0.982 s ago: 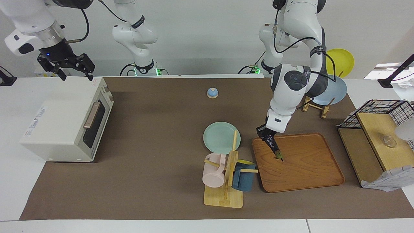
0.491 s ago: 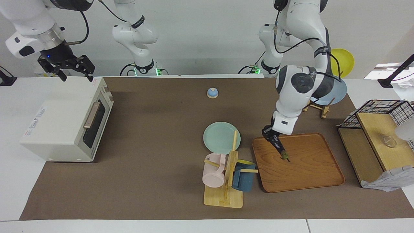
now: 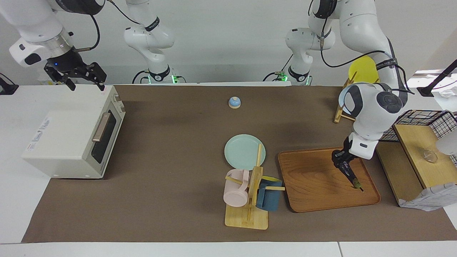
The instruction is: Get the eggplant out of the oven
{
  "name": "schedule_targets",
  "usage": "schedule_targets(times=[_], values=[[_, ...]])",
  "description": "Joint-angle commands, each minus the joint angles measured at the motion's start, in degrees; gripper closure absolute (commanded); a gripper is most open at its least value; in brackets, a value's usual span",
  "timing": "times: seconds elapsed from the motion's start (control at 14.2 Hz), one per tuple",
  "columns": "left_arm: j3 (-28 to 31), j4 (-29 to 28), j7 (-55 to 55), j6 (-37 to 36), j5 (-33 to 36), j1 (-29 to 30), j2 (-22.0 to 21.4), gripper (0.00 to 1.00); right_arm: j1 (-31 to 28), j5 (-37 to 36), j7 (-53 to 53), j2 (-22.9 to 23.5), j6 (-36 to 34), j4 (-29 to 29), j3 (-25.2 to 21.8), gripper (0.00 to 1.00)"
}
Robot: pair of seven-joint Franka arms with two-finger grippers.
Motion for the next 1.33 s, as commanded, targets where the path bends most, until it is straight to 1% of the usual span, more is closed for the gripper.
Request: schedule_targets(times=[0.0,0.07,0.14,0.21,0.63,0.84,0.91,0.98,1.12,1.26], values=[[-0.60,0.35,2.63,6.48,-0.14,-0.74,4.48,0.91,-0.13,0.87,0.65,-0.79,0.46,-1.30,0.09,0.00],[-0.60,0.26,2.46,6.23,0.21,-1.44,4.48,0.50,-0.13,0.87,0.57,-0.79,0.46,-1.30,0.09,0.00],[-0.43,0.26,2.20,5.62,0.13,-2.31,3.87,0.00,-0.22,0.87,0.65,-0.79,0.46,-1.30,0.09,0.00],[-0.42,0.34,2.28,2.74,0.13,-2.24,2.47,0.00,-0.13,0.87,0.57,-0.79,0.46,-1.30,0.09,0.00],[-0.51,1.31,2.19,-23.00,0.13,-1.62,-13.95,0.00,-0.13,0.87,0.65,-0.79,0.46,-1.30,0.09,0.00],[-0.69,1.57,2.63,-34.08,0.13,-2.14,-21.69,0.00,-0.13,0.87,0.65,-0.79,0.46,-1.30,0.09,0.00],[-0.69,2.97,2.90,-37.68,0.13,-2.06,-23.80,0.00,-0.13,0.87,0.65,-0.79,0.46,-1.30,0.09,0.00],[-0.69,4.89,3.16,-41.55,0.13,-1.97,-25.04,0.00,-0.13,0.96,0.65,-0.79,0.46,-1.30,0.09,0.00],[-0.43,10.33,6.83,-48.15,0.13,-1.53,-25.05,0.00,-0.13,0.96,0.65,-0.79,0.46,-1.30,0.09,0.00],[-0.34,12.73,8.69,-50.28,0.13,-1.36,-24.88,0.00,-0.13,0.87,0.65,-0.79,0.46,-1.30,0.09,0.00]])
